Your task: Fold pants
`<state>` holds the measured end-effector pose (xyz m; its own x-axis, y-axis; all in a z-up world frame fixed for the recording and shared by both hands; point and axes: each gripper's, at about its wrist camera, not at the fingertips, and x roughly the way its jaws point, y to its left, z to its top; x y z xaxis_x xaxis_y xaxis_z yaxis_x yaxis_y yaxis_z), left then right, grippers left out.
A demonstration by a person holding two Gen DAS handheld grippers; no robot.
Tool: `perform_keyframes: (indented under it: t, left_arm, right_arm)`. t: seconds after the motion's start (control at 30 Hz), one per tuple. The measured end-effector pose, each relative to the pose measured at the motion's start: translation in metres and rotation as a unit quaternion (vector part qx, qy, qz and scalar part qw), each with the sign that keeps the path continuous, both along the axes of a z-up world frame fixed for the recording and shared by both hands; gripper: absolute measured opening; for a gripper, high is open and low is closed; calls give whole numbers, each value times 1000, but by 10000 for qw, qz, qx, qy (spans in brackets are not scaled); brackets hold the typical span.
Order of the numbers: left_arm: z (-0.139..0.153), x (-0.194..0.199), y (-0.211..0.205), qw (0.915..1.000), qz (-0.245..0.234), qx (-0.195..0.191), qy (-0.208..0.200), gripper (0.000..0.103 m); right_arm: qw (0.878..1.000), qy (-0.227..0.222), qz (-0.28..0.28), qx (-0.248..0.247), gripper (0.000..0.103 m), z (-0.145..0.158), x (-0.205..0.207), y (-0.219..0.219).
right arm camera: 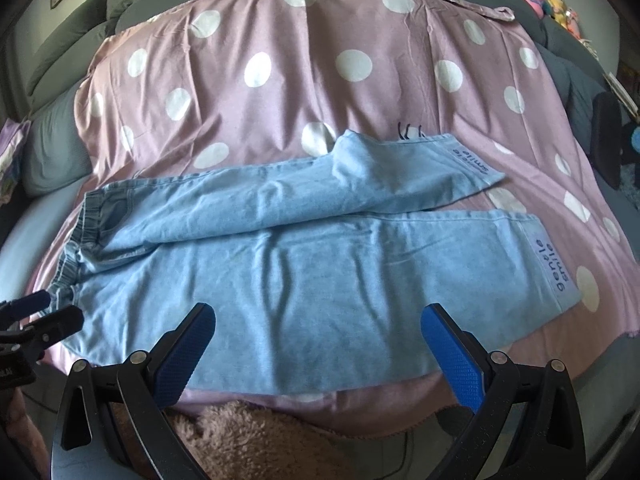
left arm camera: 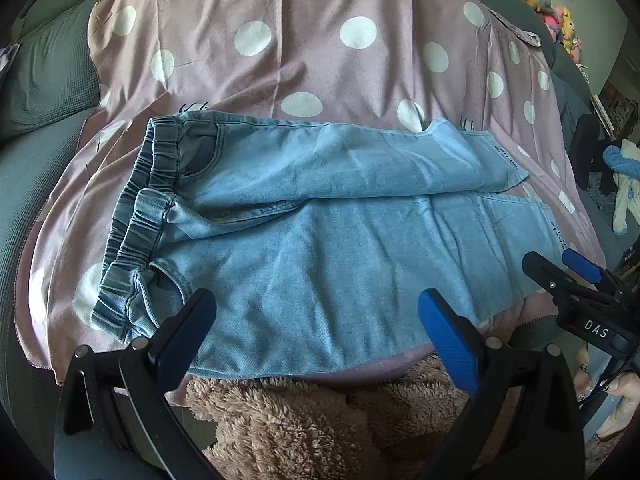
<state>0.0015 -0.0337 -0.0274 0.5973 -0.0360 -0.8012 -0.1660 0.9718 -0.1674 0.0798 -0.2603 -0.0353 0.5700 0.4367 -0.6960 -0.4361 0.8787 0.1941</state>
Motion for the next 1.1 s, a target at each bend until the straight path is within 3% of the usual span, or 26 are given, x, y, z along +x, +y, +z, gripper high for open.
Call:
perform_keyframes:
  t: [0.6,0.7,0.83,0.93,1.1]
  left_arm:
    - [1,-1,11,9999,59,-69,-52,94]
    - [2,-2,25,9997,226,2,-119,89]
    - [-8,-2,64,9967,806,44,66,81]
    - [-24,-3,93,9912,1277,60,339,76]
    - [-49,-4,122,9826,1708,-50,726,72]
  right_arm:
    - [10000,15,77,4,102,0,-1,5]
    - [9999,36,49,84,99,-1,1,0]
    - [9992,175,-185,323,95,-5,14,-24]
    - [9959,423,-681,419,83,-19,35,-62]
    - [9765,1145,-1698,671,59,-63,74,-140]
